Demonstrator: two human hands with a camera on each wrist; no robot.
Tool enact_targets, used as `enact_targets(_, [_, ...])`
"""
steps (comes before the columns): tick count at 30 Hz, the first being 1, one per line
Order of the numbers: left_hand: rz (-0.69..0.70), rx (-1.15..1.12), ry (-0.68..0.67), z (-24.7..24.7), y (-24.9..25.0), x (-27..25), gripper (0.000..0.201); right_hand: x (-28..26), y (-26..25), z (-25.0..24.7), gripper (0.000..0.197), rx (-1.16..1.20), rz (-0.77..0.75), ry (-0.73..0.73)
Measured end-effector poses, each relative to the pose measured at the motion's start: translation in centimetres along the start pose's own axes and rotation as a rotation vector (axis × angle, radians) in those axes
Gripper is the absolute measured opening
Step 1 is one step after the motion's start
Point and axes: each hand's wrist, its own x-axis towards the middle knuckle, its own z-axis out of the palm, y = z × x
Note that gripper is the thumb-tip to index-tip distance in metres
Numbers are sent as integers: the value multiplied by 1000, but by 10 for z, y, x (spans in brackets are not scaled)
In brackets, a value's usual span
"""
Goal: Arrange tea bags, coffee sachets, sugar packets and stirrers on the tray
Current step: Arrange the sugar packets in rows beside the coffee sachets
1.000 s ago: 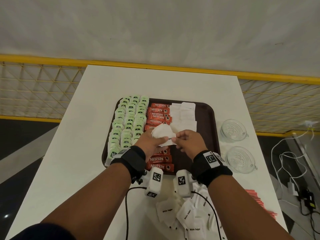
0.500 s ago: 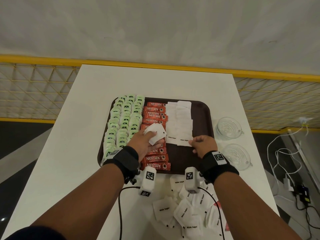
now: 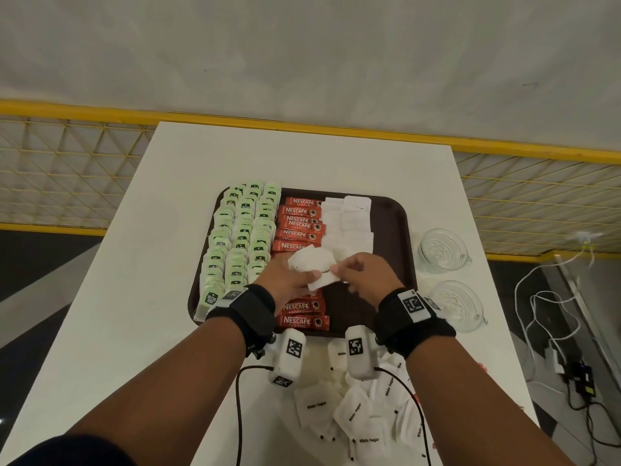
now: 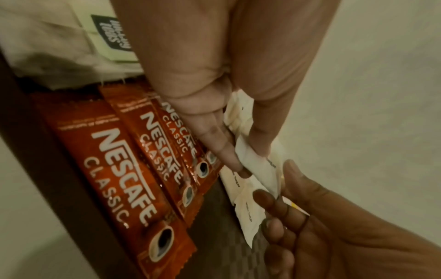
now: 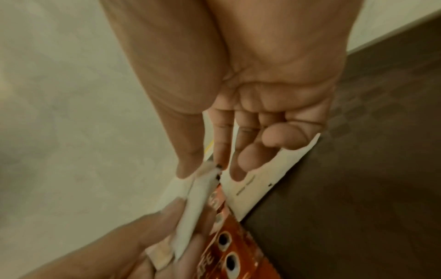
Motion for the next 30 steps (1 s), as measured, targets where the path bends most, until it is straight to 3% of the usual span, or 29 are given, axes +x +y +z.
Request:
enact_targets(4, [14, -10, -14, 2, 1, -2, 49, -4, -1, 6, 27, 88, -27, 21])
enact_targets(8, [19, -82, 29, -2, 2, -2, 37, -6, 9, 7, 19, 285, 52, 16])
enact_targets(15, [16, -179, 138, -14, 1, 1, 42, -10, 25, 5, 14, 414, 170, 97])
enact_targets(23, [68, -198, 175, -24, 6, 1, 38, 2, 27, 15, 15, 230, 251, 199])
enact_targets(27, [57, -209, 169, -21, 5, -2, 38, 2, 21, 15, 21, -67, 235, 229])
enact_targets(30, [57, -207, 143, -15, 3, -4, 42, 0, 18, 12, 28, -84, 156, 295])
